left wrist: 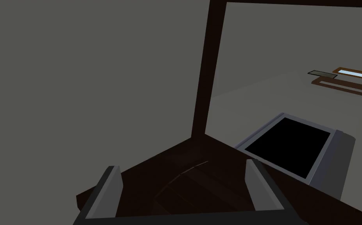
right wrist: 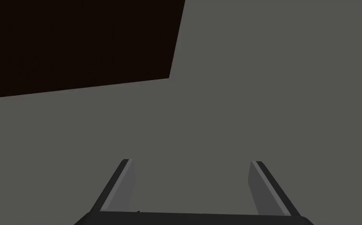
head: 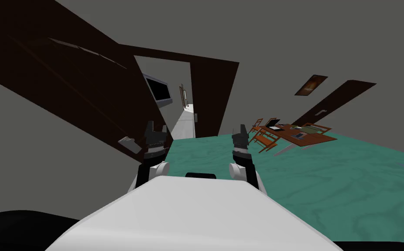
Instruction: Pull the door open
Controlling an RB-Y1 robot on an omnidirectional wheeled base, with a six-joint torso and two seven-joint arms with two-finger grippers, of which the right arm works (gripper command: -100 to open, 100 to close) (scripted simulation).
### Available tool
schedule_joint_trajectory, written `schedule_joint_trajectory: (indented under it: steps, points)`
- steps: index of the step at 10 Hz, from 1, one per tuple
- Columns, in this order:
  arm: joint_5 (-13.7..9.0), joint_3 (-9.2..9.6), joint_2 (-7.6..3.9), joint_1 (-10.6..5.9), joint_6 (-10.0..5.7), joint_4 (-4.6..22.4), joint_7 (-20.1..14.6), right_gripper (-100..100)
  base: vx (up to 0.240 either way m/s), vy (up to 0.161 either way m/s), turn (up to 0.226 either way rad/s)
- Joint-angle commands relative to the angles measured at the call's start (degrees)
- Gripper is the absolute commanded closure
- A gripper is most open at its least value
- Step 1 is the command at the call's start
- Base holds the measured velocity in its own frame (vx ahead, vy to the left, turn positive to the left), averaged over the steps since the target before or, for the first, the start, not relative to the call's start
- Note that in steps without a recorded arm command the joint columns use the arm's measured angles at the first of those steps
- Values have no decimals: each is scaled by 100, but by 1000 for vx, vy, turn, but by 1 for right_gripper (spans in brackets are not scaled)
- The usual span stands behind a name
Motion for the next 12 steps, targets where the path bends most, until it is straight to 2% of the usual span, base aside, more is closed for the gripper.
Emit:
schedule_joint_trajectory:
  steps: [1,8,9,11,12]
  points:
    - [-15,78,-79,-115,-25,182,-62,-100,189,51,-40]
    - [-84,424,-369,-626,-134,990,-335,-100,146,77,-76]
    - [-101,511,-433,-754,-161,1193,-404,-100,133,95,-88]
    - [-118,600,-498,-885,-189,1399,-474,-100,120,82,-75]
    - [-138,701,-565,-1034,-221,1635,-554,-100,128,110,-112]
